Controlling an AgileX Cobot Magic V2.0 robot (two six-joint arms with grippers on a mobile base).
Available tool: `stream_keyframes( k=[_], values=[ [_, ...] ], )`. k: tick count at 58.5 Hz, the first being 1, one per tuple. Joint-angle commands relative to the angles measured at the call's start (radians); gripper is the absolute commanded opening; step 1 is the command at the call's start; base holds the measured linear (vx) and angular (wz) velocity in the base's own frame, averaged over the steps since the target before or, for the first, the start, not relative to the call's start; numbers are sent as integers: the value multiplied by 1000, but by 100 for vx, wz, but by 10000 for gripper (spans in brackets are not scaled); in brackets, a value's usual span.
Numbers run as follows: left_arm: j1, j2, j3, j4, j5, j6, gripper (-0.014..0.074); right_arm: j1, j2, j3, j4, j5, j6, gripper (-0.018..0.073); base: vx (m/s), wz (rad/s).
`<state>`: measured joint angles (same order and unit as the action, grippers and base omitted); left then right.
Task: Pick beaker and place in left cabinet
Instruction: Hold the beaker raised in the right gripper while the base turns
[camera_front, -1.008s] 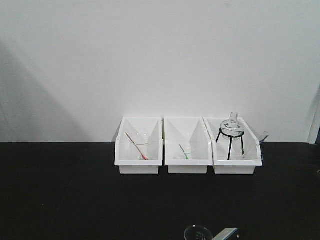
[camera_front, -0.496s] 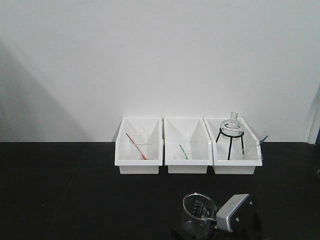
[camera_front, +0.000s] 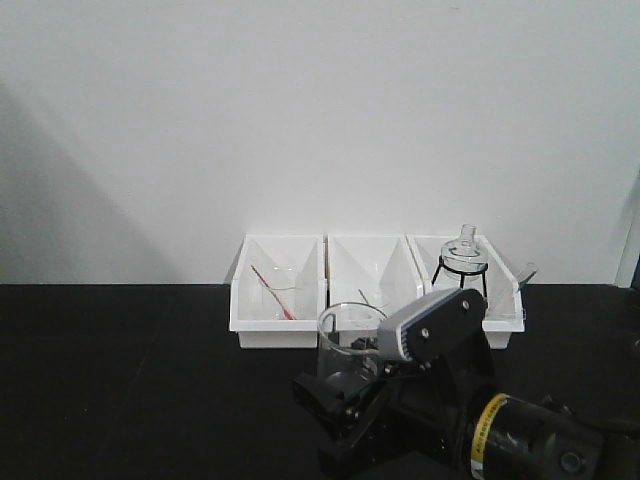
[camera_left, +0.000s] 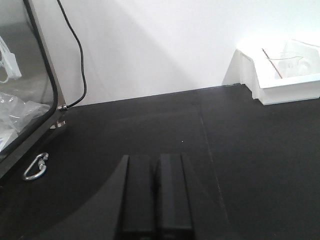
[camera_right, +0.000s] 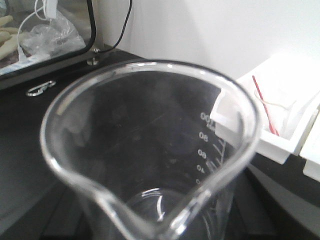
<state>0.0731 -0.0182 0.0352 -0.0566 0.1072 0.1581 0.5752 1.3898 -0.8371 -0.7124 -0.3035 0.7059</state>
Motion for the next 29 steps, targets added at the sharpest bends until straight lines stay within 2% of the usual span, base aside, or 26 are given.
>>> stream_keyframes(
  k=[1, 29],
  values=[
    [-7, -13, -17, -5, -88, -2, -6, 21, -36, -71, 20, -8, 28, 64, 0, 0],
    [-7, -11, -17, -5, -88, -2, -6, 33, -36, -83, 19, -2, 32, 64, 0, 0]
  ],
)
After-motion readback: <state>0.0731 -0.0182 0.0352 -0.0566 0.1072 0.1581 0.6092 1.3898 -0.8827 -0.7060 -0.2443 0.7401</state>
